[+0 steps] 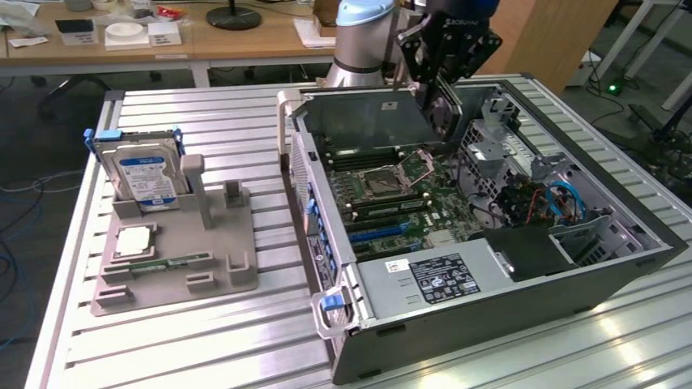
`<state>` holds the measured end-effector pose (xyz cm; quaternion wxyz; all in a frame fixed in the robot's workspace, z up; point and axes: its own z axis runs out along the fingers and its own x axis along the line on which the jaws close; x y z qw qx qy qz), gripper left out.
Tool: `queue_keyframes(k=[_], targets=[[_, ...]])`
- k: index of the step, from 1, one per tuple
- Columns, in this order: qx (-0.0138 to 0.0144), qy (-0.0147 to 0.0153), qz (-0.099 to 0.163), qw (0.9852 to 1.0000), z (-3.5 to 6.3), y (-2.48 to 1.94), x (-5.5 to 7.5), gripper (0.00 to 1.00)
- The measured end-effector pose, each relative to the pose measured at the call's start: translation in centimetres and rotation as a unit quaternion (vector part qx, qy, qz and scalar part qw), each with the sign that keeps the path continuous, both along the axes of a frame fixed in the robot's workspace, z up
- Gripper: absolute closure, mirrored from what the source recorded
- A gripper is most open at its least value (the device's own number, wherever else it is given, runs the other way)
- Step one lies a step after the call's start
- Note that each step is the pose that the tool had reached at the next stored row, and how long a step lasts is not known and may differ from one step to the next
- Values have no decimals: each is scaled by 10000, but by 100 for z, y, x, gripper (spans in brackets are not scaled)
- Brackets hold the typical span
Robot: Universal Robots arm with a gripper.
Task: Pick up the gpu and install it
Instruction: 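Pick up the gpu and move the gpu toward the slot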
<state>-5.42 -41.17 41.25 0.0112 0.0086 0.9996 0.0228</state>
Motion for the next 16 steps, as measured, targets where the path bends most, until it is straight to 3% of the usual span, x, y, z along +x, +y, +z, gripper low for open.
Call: queue_keyframes(k=[12, 16], targets=[[-1, 0, 0, 10000, -2, 0, 221, 72], [-31, 0, 0, 10000, -3, 0, 283, 72]])
